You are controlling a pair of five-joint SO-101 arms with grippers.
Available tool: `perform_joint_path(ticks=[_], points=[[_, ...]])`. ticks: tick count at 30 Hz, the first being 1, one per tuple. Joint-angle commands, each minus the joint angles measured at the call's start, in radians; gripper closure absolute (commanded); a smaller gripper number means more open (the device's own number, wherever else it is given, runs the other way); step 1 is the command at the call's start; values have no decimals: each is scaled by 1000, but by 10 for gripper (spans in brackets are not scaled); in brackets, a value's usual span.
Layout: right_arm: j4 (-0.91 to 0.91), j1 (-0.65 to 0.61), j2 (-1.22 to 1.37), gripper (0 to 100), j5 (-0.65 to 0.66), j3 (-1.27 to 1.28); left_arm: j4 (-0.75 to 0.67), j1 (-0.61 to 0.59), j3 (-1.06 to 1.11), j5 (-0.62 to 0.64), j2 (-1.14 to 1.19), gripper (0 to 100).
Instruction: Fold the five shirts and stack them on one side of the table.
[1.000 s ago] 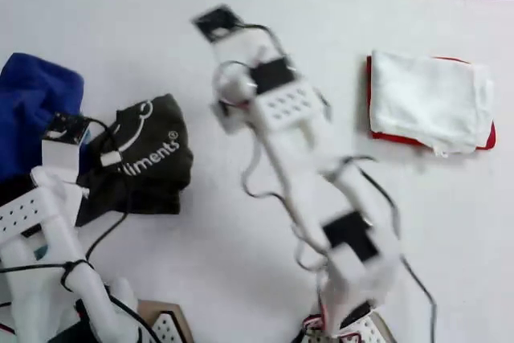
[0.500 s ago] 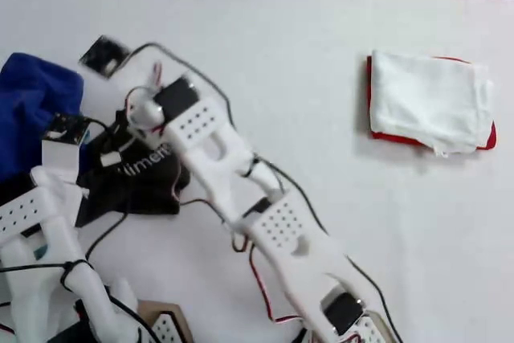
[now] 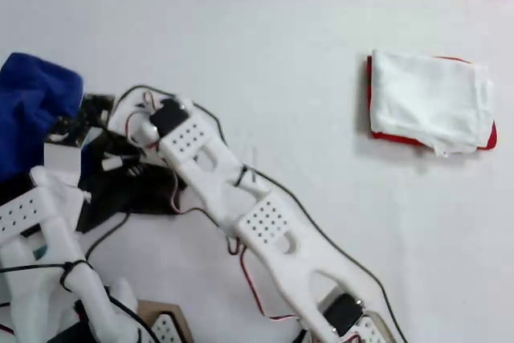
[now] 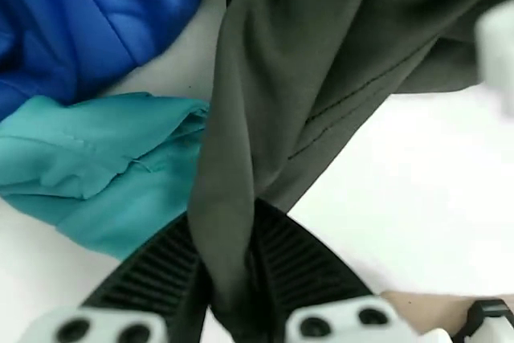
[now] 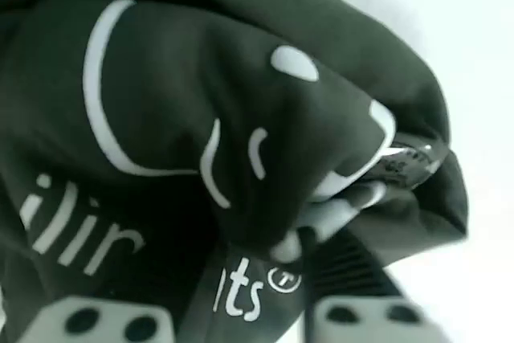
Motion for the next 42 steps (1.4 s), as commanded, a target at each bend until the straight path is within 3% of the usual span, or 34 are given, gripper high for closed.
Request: perform_joint_path(ticks=[1,7,11,14,26,32,42], points=[[47,27,-19,985,11,-29,8,-11,-13,3,0,976],[114,130,-74,978,-60,-130,49,-2,-59,5,0,976],[156,223,-113,978,-184,-215,175,60,-225,14,3,976],[199,300,-193,978,-235,-209,247,123,-380,89,6,976],[242,625,-653,979,-252,-120,304,582,-860,281,9,976],[243,713,-1052,979,-252,348,302,721,-984,307,11,976],[208,662,-1817,978,-244,1540,296,730,-840,301,104,976]])
